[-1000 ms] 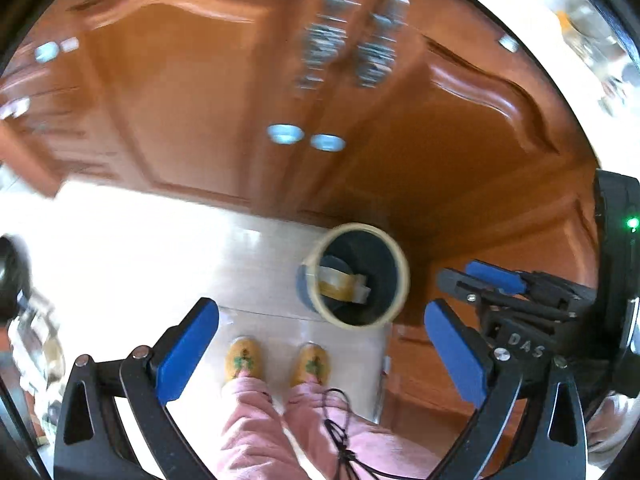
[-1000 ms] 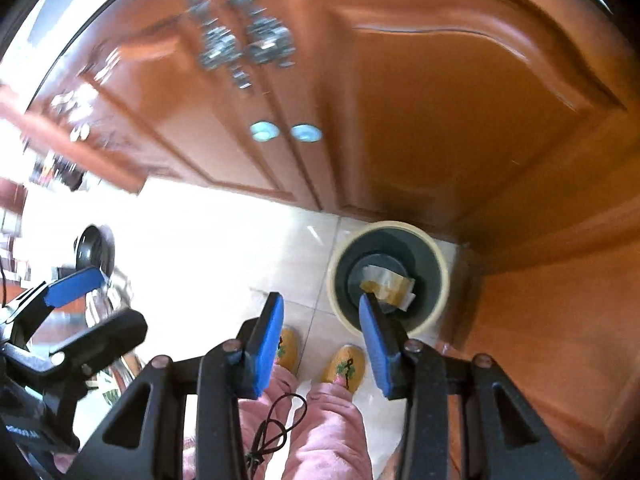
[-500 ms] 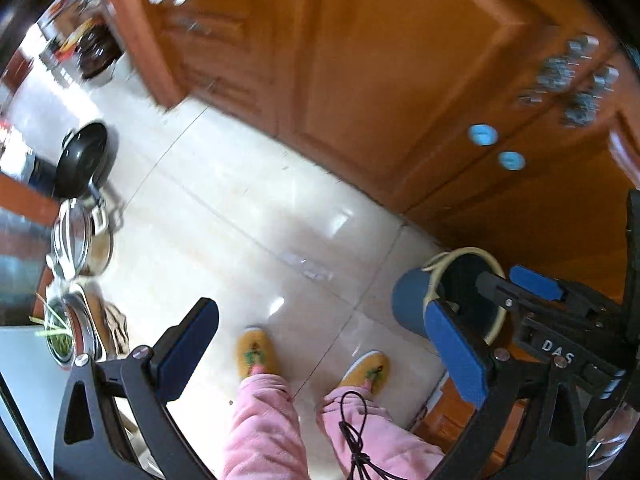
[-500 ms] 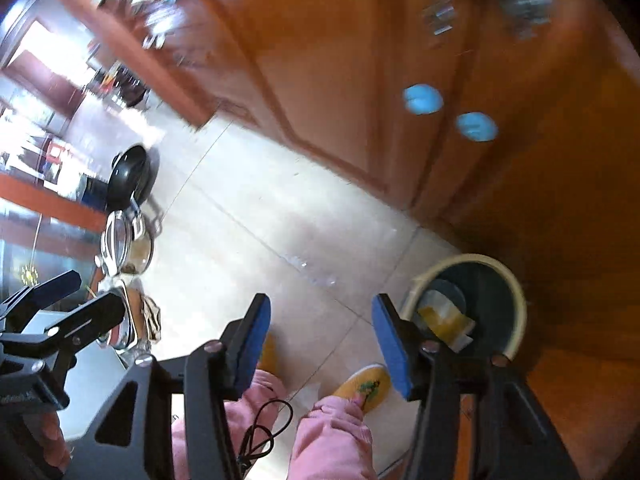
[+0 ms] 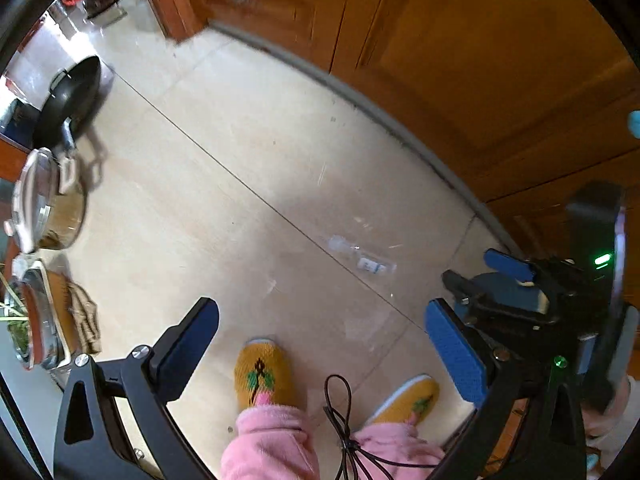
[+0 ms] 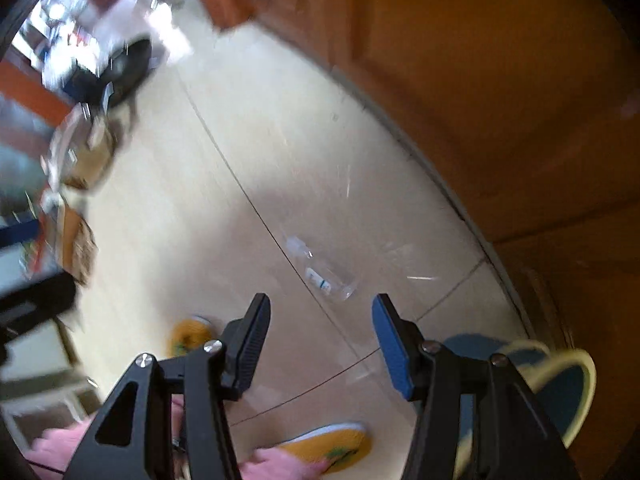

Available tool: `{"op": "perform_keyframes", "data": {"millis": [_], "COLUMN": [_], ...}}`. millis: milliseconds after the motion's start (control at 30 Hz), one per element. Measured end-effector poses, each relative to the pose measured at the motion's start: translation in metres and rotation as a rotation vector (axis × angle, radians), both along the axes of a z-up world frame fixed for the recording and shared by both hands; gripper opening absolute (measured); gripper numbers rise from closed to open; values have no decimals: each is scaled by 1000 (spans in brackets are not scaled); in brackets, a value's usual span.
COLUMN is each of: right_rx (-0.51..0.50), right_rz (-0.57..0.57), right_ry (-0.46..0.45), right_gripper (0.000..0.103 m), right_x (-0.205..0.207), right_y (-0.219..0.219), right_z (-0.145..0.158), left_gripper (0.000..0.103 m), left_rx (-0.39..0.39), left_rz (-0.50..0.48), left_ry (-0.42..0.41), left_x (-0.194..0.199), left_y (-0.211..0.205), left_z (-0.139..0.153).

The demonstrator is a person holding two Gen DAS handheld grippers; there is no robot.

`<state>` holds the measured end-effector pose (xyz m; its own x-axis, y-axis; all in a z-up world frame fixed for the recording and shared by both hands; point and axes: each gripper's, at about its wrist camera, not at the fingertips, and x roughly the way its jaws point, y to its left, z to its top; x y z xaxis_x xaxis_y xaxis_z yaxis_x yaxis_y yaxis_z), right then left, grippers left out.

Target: Collect trash

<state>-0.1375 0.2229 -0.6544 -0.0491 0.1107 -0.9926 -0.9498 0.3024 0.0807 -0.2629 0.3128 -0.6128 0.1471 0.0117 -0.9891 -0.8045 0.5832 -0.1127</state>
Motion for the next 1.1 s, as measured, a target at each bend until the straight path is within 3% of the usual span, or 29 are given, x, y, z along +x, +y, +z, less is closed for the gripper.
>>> {"op": "perform_keyframes", "data": {"millis": [167,300,433,600,867,967,1100], "right_rx": [-83,-141,-206,-244,-253,-241,-201], "right_rz": [170,263,326,367,294,233,92], "right_ry": [-62,-92,-103,-129,-105,-88,-39], "right_gripper": [53,53,53,58,56,56,56], "right_x": [-27,-43,-48,-61,-54,-41,-24], "right_y": [15,25,31,41,44,41,32], "right_z": [-91,-150,-196,-231,-237,-219,-169], "left_gripper": [102,102,102,102,102,102,102], "left_rx": [-53,-85,-118,-121,-117,-110,-93], "left_rz": [-29,-38,-61,-78,-78,-93,-128], "left_ry": [34,57,83,102,121,123,105], "left_x": [2,4,5,5,1,4,16], "left_y": [1,-6,-11,-9,2,6,4], "left_z": [-81,-125,-156,-176,-179,-168,-139]}}
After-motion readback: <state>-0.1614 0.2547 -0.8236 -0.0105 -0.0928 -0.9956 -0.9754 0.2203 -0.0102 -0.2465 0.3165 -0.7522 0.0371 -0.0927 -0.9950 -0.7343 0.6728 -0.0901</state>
